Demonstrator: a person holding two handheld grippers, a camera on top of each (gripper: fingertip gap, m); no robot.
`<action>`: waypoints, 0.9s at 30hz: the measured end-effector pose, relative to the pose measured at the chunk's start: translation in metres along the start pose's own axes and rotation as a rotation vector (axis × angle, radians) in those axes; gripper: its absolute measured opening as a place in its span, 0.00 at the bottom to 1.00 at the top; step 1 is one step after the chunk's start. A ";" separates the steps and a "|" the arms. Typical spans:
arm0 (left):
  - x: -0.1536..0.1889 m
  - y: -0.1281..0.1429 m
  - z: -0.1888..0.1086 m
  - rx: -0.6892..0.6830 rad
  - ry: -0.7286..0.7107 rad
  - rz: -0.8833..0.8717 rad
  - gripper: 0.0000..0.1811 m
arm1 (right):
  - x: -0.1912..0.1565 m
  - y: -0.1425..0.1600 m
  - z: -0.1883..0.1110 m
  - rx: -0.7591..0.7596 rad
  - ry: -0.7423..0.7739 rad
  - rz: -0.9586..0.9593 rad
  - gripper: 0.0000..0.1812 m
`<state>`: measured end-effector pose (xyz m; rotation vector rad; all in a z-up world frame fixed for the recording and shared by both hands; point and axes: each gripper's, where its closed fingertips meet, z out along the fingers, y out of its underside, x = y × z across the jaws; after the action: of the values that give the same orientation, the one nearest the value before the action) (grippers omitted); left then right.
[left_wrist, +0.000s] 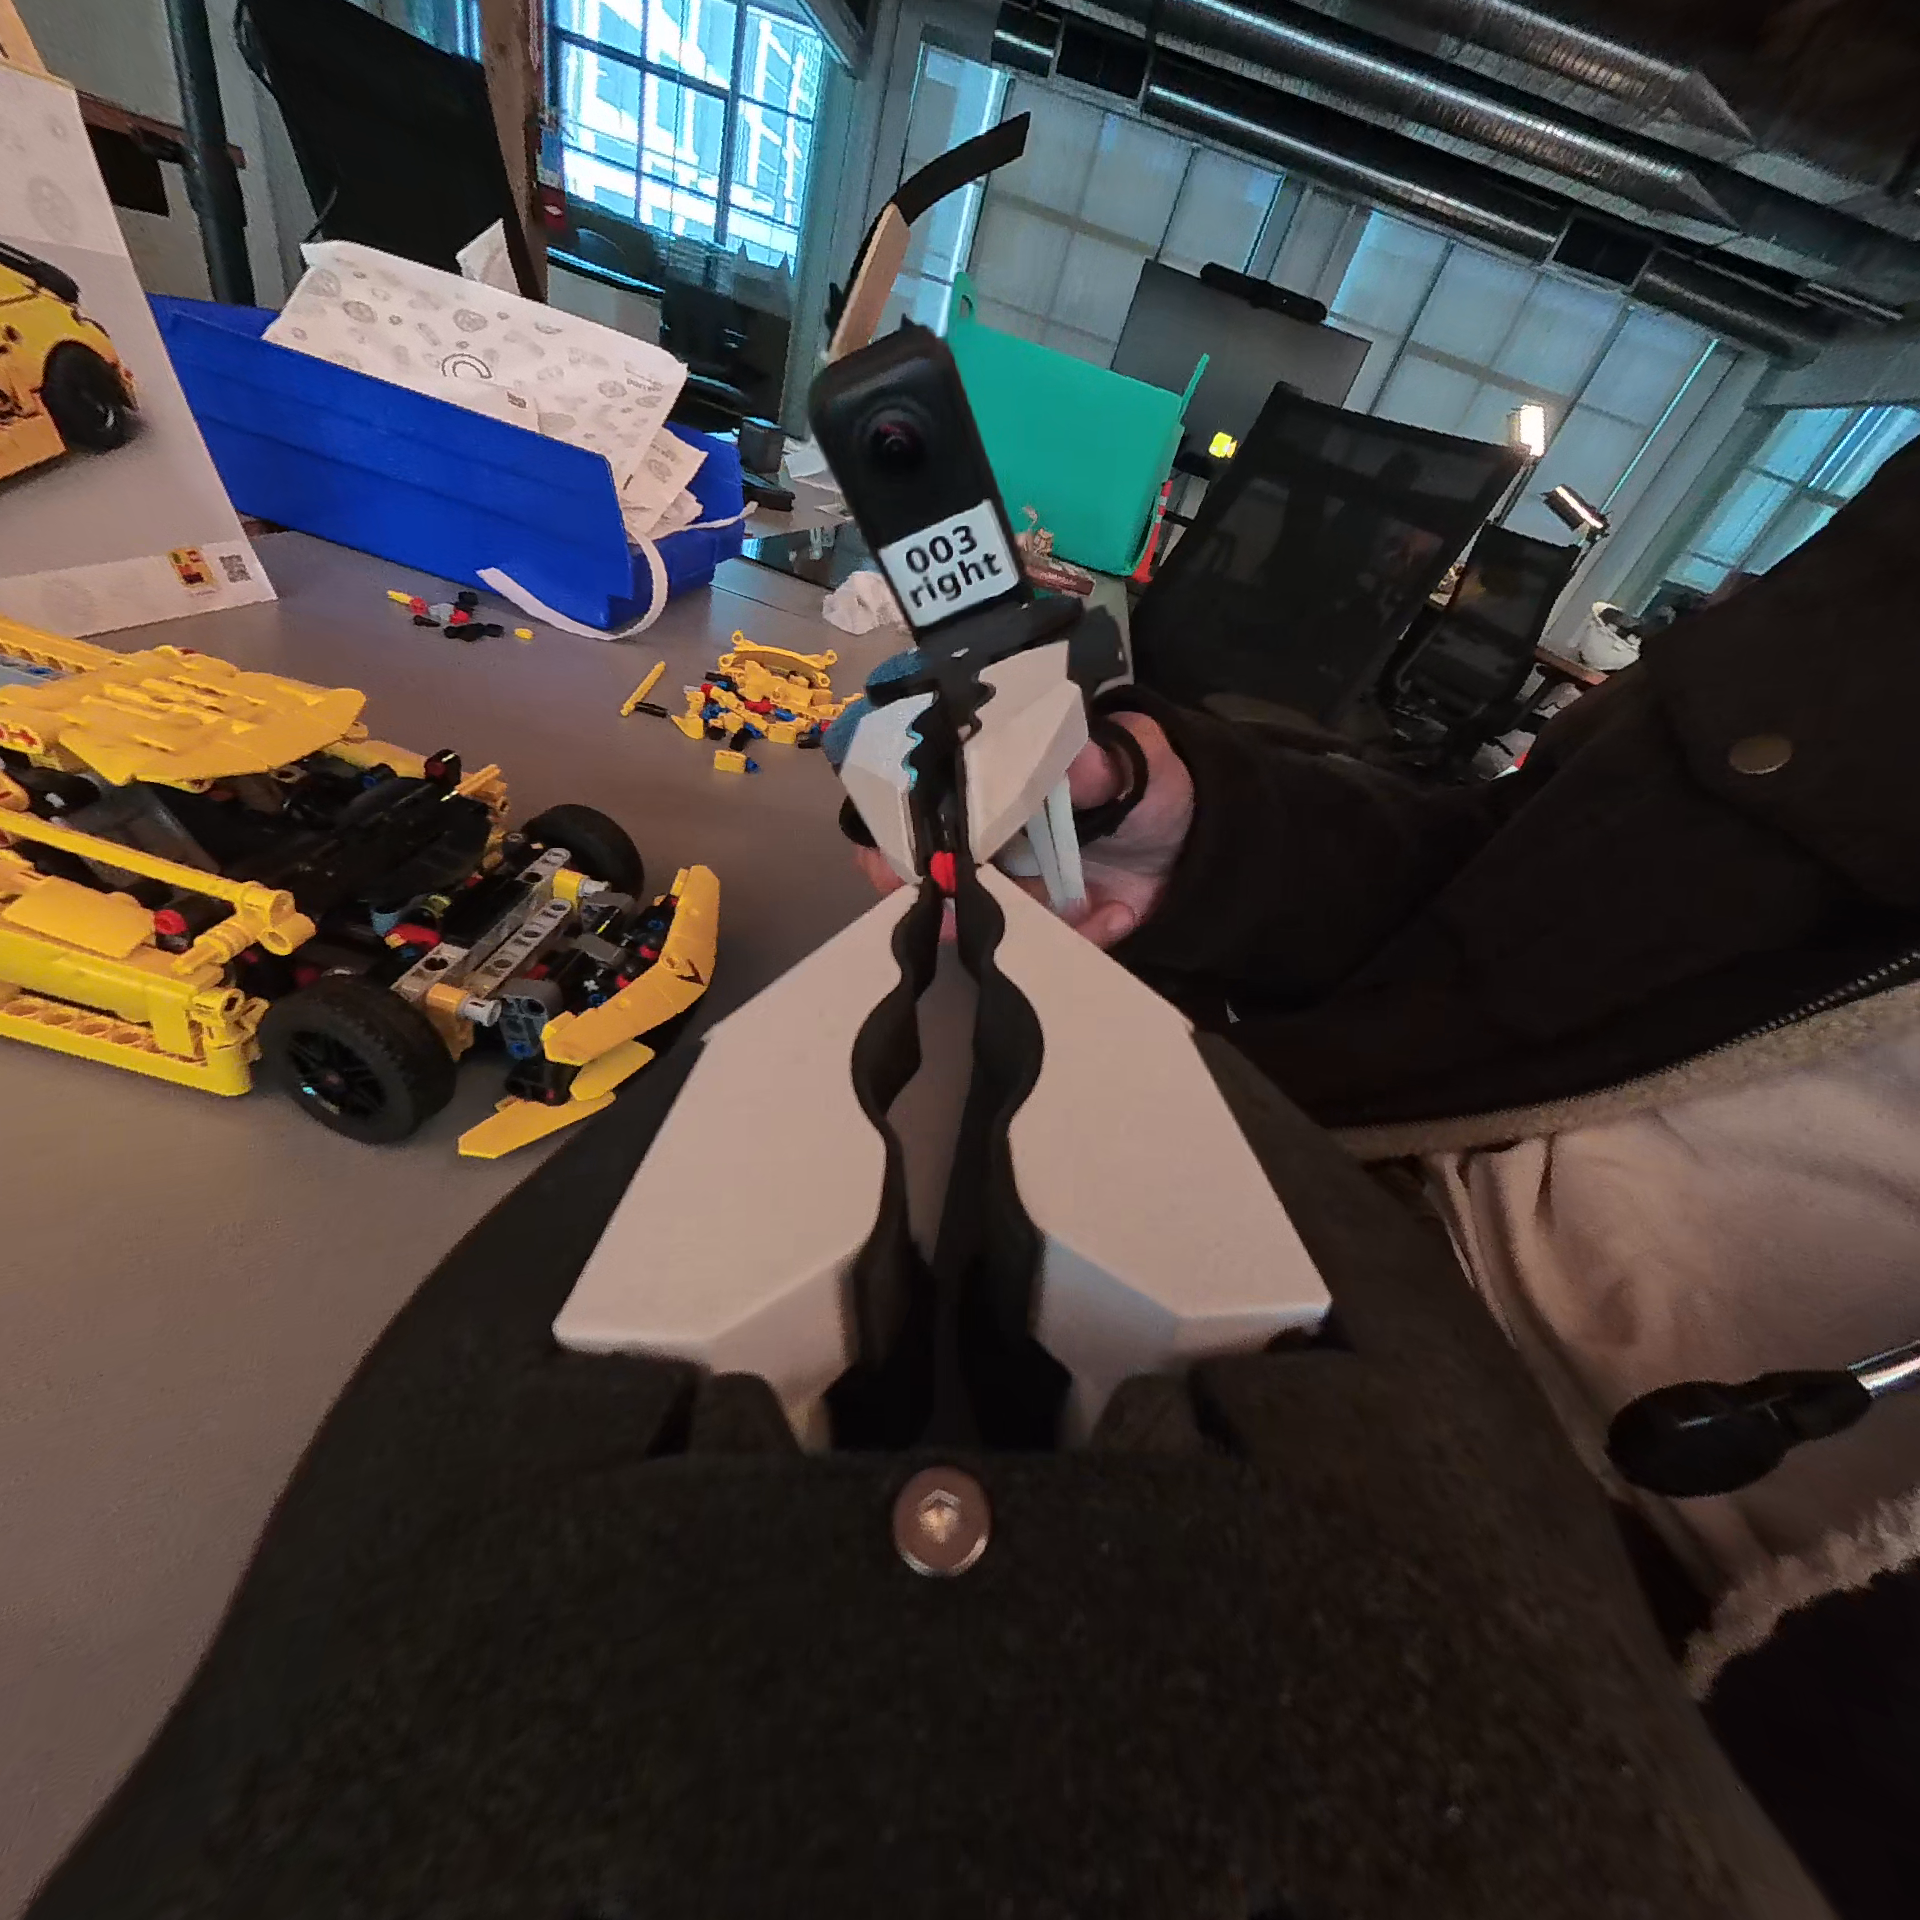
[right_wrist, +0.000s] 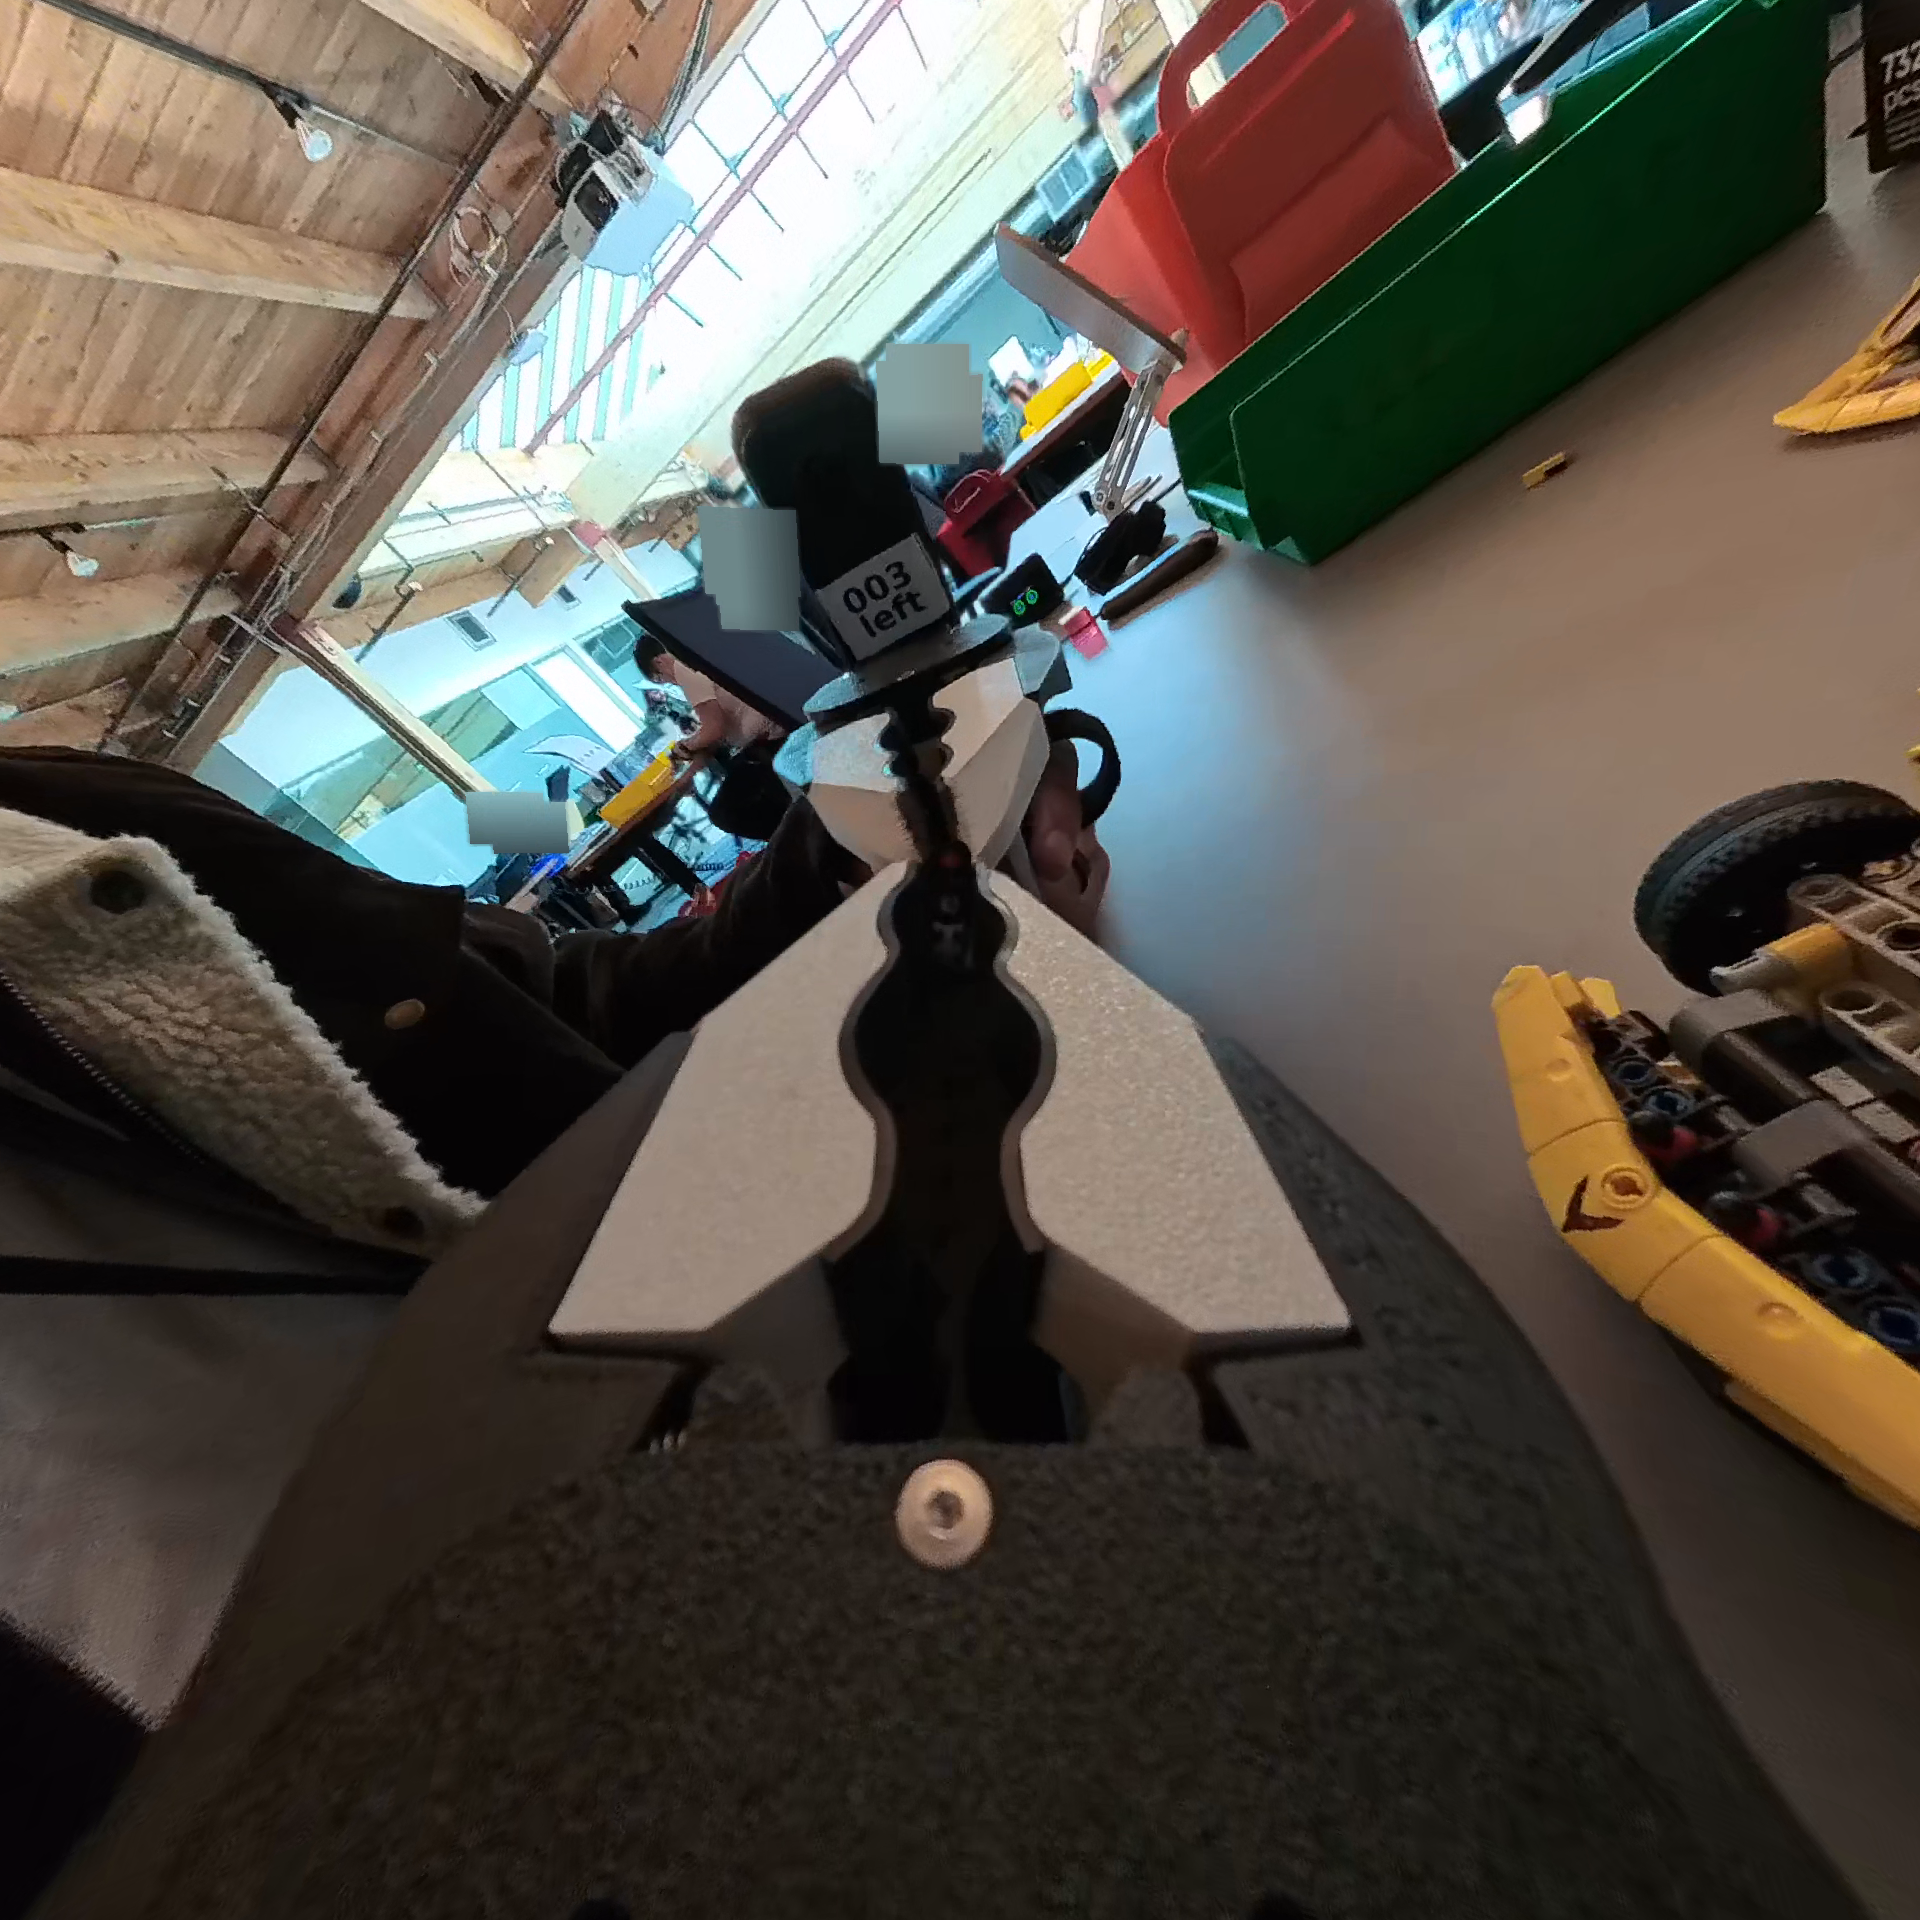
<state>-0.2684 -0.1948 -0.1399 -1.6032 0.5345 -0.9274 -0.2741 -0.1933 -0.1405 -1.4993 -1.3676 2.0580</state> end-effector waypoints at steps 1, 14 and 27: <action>0.000 0.000 0.000 0.002 -0.002 -0.001 0.02 | 0.001 0.000 0.000 0.004 0.011 -0.010 0.03; -0.008 -0.001 0.002 0.008 -0.075 0.023 0.00 | 0.003 -0.034 -0.030 0.195 -0.063 0.084 0.03; -0.007 -0.009 0.016 0.065 -0.307 0.566 0.14 | 0.007 -0.019 -0.020 0.135 -0.150 0.282 0.03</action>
<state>-0.2609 -0.1780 -0.1335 -1.3905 0.6827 -0.2673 -0.2663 -0.1685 -0.1304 -1.5833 -1.0894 2.4238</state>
